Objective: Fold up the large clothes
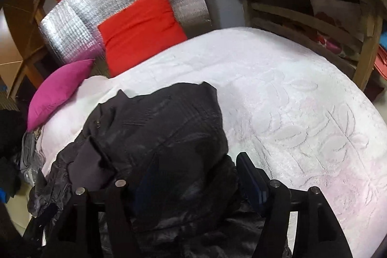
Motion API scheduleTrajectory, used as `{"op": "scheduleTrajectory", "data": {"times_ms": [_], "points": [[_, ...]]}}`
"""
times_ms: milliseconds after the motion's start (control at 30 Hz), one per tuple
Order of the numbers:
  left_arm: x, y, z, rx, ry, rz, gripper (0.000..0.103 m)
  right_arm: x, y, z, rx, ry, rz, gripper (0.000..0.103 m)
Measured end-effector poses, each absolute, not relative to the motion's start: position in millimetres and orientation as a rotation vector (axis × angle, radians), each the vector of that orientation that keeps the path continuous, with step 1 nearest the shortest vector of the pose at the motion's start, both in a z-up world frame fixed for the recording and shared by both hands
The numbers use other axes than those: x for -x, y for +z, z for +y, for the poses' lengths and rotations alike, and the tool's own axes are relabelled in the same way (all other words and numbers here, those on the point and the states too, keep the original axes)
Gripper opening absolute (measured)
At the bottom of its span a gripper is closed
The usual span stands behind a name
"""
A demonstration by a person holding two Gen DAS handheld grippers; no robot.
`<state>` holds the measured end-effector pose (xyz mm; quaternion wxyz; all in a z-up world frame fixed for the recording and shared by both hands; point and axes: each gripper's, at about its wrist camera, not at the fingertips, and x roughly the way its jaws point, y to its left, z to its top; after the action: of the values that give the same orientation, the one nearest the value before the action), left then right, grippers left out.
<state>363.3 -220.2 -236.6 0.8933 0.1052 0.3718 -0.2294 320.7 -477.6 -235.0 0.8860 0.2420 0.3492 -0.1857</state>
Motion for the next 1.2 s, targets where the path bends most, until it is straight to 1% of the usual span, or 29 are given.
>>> {"op": "scheduleTrajectory", "data": {"times_ms": [33,67,100,133,200,333,433,467,500,567,700,800,933,1100,1167,1200], "points": [[-364.7,-238.6,-221.2,-0.225,-0.466,0.765,0.09,-319.9,-233.9,-475.0,-0.499,-0.379,0.723,0.07],[-367.5,-240.7,-220.3,-0.227,-0.456,0.769,0.07,-319.6,-233.6,-471.8,-0.493,-0.358,0.722,0.07],[-372.1,-242.2,-217.4,-0.218,-0.464,0.791,0.064,-319.8,-234.2,-469.0,-0.495,-0.333,0.721,0.07],[-374.5,-242.3,-214.2,-0.198,-0.472,0.8,0.063,-321.5,-234.6,-467.4,-0.503,-0.312,0.722,0.07],[-378.6,-239.5,-203.6,-0.155,-0.48,0.811,0.051,-324.6,-239.6,-462.0,-0.535,-0.238,0.742,0.07],[-385.7,-232.7,-176.2,-0.097,-0.478,0.832,0.051,-332.8,-249.7,-450.6,-0.544,-0.174,0.801,0.069],[-388.2,-230.3,-155.0,-0.081,-0.473,0.851,0.054,-336.2,-257.6,-444.6,-0.503,-0.194,0.853,0.068],[-388.4,-229.3,-147.5,-0.083,-0.464,0.852,0.058,-336.6,-259.5,-443.7,-0.496,-0.197,0.862,0.068],[-388.1,-227.9,-139.5,-0.085,-0.446,0.848,0.067,-336.7,-260.4,-443.7,-0.492,-0.198,0.865,0.067],[-387.0,-225.0,-120.5,-0.088,-0.397,0.833,0.074,-335.7,-260.3,-443.6,-0.487,-0.204,0.867,0.067],[-387.4,-220.4,-83.9,-0.058,-0.345,0.842,0.076,-335.7,-261.0,-440.7,-0.47,-0.219,0.876,0.067],[-391.4,-219.1,-57.1,0.025,-0.351,0.874,0.081,-338.0,-261.8,-436.9,-0.443,-0.229,0.886,0.067],[-396.2,-220.1,-30.3,0.169,-0.364,0.912,0.082,-341.2,-263.5,-435.0,-0.429,-0.235,0.891,0.067],[-405.0,-243.7,-24.4,0.269,-0.387,1.011,0.082,-342.1,-265.1,-434.4,-0.425,-0.244,0.896,0.067],[-407.4,-250.7,-30.1,0.284,-0.394,1.028,0.081,-342.3,-265.4,-432.8,-0.417,-0.247,0.898,0.067],[-408.2,-253.0,-33.8,0.276,-0.385,1.025,0.075,-343.0,-265.6,-431.7,-0.413,-0.249,0.899,0.067]]}}
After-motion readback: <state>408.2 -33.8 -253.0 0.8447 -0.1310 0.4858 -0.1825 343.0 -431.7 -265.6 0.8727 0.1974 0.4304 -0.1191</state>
